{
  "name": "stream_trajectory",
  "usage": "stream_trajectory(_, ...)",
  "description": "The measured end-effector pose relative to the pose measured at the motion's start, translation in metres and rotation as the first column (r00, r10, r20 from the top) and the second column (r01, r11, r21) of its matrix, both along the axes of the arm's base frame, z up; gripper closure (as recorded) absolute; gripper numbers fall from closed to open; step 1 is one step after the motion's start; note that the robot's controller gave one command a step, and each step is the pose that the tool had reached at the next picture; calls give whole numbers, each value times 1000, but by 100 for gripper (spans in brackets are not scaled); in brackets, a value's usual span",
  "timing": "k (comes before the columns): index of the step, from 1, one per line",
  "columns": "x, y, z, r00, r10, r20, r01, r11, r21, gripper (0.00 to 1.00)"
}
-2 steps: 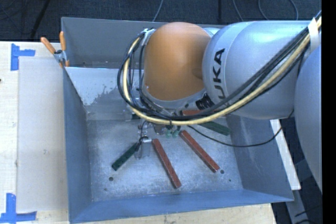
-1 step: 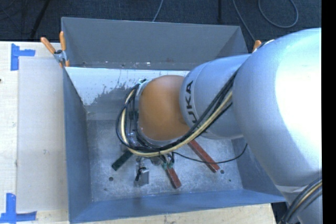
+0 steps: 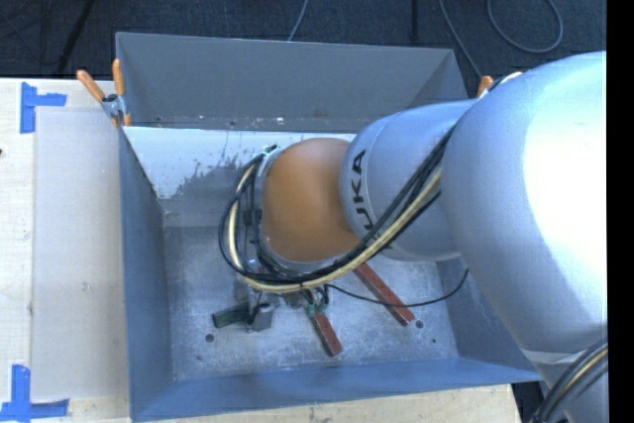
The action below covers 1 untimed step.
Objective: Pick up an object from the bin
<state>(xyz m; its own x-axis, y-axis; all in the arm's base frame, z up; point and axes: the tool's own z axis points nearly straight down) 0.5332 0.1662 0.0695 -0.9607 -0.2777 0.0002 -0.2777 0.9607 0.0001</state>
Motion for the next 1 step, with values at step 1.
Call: stream_trajectory(1,17,-27,116,999,32,9,-32,999,2,100)
